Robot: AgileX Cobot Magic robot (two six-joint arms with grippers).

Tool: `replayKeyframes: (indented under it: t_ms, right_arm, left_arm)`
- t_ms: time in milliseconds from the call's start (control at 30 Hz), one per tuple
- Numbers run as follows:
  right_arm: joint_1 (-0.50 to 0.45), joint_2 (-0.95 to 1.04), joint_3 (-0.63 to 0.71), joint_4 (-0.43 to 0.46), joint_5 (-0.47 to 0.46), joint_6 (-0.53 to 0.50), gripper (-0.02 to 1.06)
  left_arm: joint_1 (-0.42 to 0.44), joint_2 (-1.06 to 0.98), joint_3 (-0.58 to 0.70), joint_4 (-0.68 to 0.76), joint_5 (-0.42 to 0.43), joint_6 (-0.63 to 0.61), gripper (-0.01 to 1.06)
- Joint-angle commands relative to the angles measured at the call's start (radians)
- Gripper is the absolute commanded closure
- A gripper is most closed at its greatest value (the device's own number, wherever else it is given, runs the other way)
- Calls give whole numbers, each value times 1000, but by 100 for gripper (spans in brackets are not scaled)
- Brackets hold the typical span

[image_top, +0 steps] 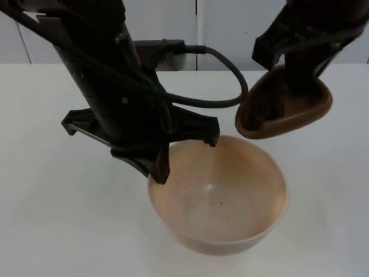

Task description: Pick up the bowl with the left hand and pour the coffee beans from the cup into the bowl with the right hand.

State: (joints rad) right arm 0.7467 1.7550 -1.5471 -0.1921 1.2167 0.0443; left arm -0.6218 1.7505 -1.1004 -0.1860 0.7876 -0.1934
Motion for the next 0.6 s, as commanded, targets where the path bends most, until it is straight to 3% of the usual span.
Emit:
replayKeyframes:
  t_ms: [0, 433, 567]
  right_arm:
    - [20, -2, -9, -45, 4, -3, 104]
    - [173, -2, -9, -359, 4, -13, 104]
    - [204, -2, -9, -405, 4, -13, 104]
  left_arm:
    - [-4, -7, 2, -14, -11, -2, 105]
    - [-4, -7, 2, -11, -9, -2, 105]
    - [-4, -7, 2, -11, -9, -2, 105]
